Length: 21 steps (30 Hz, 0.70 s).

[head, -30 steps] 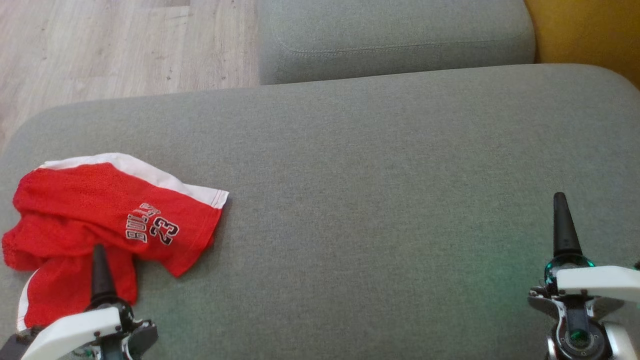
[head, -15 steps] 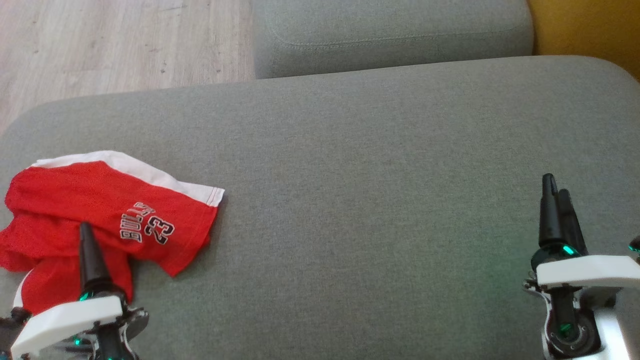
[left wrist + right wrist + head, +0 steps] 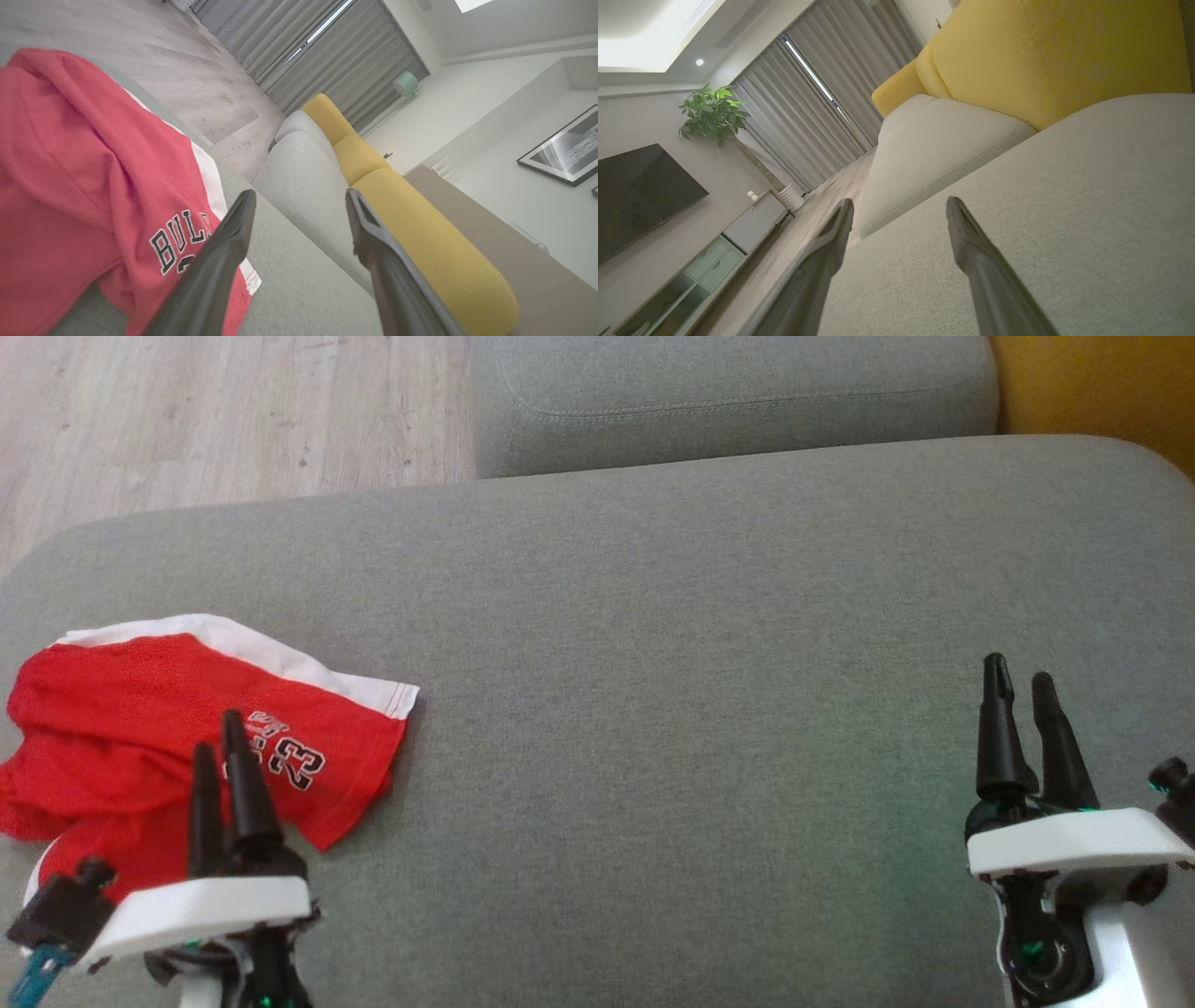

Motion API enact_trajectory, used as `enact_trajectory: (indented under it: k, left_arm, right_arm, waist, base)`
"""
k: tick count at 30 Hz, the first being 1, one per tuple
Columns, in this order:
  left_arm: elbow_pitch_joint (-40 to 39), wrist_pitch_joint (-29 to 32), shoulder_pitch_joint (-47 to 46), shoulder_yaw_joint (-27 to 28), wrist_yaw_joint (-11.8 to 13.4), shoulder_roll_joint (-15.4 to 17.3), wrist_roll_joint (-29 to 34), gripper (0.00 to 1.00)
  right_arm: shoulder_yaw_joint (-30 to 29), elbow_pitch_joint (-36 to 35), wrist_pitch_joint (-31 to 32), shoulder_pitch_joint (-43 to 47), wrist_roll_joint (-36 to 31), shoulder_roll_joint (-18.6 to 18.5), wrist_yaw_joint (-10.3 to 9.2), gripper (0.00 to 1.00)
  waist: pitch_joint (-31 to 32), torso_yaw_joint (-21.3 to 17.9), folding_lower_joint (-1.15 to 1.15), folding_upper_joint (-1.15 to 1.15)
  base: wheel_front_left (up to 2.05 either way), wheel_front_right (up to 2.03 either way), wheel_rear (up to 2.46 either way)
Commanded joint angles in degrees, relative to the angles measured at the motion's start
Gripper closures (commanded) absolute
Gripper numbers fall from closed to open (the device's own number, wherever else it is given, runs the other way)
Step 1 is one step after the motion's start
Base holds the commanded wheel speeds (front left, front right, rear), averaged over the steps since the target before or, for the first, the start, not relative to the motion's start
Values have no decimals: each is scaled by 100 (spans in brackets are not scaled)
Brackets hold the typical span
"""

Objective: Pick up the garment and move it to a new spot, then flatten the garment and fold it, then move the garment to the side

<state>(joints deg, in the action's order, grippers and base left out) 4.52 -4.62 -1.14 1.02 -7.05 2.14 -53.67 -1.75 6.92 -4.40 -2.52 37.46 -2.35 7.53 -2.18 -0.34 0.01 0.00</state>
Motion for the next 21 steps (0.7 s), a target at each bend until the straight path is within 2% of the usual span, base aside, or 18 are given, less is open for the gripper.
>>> enact_trajectory:
  k: [1, 6, 13, 21]
  left_arm:
    - [-244, -81, -193, -17, 56, 54, 346, 0]
    - [-274, -149, -177, -130, 106, 55, 745, 0]
    - [-342, -285, -163, -364, 166, 58, 1723, 0]
    - [-381, -421, -180, -508, 437, 61, 2534, 0]
  right_arm:
    - [126, -285, -109, -268, -310, -36, -2, 0]
    - [172, -307, -177, -254, -679, -37, -2, 0]
    - [239, -342, -312, -250, -1398, -39, -3, 0]
    - [366, -373, -447, -232, -2102, -42, -3, 0]
  waist:
    - [-6, 0, 0, 0]
    - [-18, -1, 0, 0]
    - [-59, -8, 0, 0]
    - [-91, -2, 0, 0]
  base:
    - [0, 0, 0]
    - [0, 0, 0]
    - [0, 0, 0]
    - [0, 0, 0]
